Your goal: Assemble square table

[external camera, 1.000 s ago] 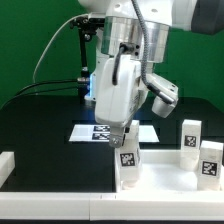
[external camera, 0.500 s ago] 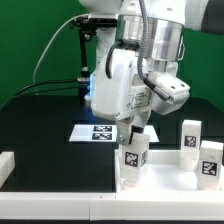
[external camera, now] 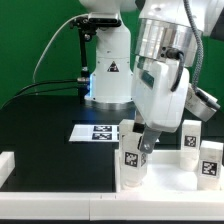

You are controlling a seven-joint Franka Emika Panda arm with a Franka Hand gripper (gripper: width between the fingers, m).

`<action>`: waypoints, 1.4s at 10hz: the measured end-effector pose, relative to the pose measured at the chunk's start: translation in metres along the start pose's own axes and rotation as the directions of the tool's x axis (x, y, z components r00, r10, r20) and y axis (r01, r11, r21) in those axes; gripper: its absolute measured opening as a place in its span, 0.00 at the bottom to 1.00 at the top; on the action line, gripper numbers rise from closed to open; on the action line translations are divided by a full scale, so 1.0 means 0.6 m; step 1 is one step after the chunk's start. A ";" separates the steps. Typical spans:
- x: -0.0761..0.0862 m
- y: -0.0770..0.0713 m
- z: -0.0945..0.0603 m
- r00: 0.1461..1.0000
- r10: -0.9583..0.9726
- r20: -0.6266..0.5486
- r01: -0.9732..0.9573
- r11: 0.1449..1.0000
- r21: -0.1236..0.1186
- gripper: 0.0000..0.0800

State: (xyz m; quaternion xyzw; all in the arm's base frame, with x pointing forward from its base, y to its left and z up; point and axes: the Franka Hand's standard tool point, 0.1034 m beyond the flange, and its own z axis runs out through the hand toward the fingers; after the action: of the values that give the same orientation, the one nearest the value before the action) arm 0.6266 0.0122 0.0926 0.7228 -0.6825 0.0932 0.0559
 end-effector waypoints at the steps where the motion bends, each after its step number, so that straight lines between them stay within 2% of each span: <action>1: 0.001 0.000 0.000 0.998 -0.068 0.000 0.068 0.998 0.000 0.81; 2: 0.002 0.000 0.000 0.991 -0.135 0.000 0.135 0.991 0.000 0.81; 3: 0.002 -0.005 -0.001 0.970 -0.243 -0.009 0.243 0.970 0.015 0.81; 4: -0.005 -0.023 -0.005 0.914 -0.401 -0.059 0.405 0.911 0.077 0.81; 5: -0.022 -0.026 -0.006 0.860 -0.502 -0.094 0.510 0.852 0.119 0.81; 6: -0.034 -0.017 -0.010 0.857 -0.507 -0.095 0.515 0.847 0.129 0.81; 8: -0.030 -0.015 -0.009 0.786 -0.608 -0.110 0.618 0.778 0.113 0.81; 9: -0.031 -0.015 -0.009 0.802 -0.588 -0.107 0.597 0.794 0.116 0.81; 10: -0.025 -0.014 -0.008 0.790 -0.604 -0.106 0.613 0.782 0.111 0.81; 11: -0.007 -0.013 -0.007 0.785 -0.611 -0.100 0.619 0.778 0.105 0.81; 12: 0.009 -0.014 -0.013 0.789 -0.609 -0.082 0.615 0.781 0.110 0.81; 14: 0.052 -0.017 -0.039 0.780 -0.625 -0.020 0.618 0.767 0.173 0.81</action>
Offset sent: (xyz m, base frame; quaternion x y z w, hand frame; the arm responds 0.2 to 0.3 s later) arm 0.0169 0.0175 -0.0010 0.1177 0.0453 -0.3573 0.9254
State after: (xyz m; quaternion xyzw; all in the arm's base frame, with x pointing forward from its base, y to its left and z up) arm 0.6371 -0.0126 0.1224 0.9115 -0.3954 0.1134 0.0088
